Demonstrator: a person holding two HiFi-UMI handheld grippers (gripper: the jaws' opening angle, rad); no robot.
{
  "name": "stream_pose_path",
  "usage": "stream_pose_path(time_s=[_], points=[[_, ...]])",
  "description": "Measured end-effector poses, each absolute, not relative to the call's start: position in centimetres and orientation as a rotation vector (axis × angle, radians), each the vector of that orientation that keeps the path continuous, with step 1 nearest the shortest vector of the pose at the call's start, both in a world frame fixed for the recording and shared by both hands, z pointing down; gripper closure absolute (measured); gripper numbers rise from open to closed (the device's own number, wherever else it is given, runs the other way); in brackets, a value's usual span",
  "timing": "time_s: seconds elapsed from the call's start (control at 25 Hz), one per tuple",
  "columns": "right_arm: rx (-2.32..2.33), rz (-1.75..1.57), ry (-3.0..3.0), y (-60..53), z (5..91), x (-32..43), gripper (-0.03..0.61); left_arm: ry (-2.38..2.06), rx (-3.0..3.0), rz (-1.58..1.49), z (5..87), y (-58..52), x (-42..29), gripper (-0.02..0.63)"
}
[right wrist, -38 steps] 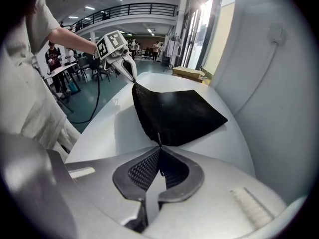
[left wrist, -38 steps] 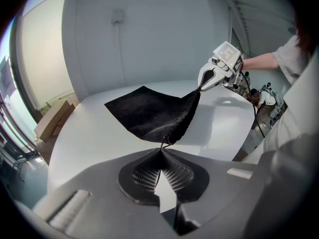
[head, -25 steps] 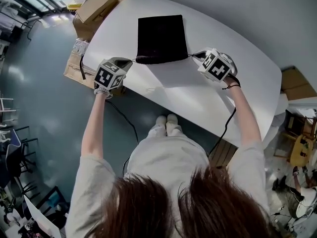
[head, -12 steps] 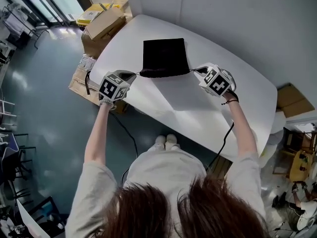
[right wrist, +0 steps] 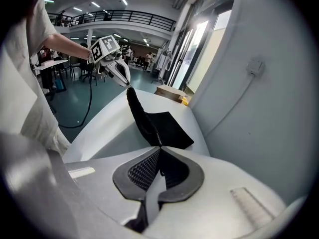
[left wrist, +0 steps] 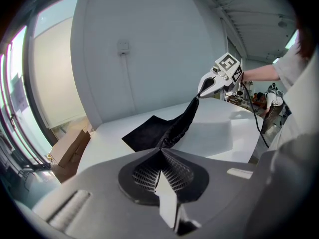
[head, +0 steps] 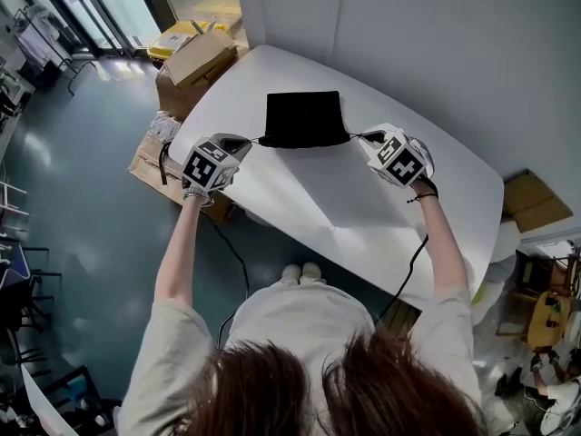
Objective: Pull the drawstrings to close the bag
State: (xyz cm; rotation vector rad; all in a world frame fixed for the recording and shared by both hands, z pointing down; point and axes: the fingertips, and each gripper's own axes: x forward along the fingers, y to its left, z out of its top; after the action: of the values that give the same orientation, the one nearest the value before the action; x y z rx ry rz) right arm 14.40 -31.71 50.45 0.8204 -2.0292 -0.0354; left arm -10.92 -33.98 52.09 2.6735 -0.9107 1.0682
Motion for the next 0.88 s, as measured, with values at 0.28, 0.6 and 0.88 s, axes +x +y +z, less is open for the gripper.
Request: stream_pose_path(time_s=[0.28,0.6,0.88], points=[[0.846,-0.113,-2.043,-32.5,47.9,14.0,0.565,-0.972,2.718,1.04,49.8,-34.9,-11.1,0.612],[0.856,-0.17,-2.033,-33.3,45.8,14.3,0.565,-1.031,2.759,0.999,47.3,-35.8,-11.1,0.612],[0.886,-0.221,-2.045,-34.0,43.9,14.1,0.565,-1.086,2.802,0.979,45.1,-36.7,-11.1,0.612]])
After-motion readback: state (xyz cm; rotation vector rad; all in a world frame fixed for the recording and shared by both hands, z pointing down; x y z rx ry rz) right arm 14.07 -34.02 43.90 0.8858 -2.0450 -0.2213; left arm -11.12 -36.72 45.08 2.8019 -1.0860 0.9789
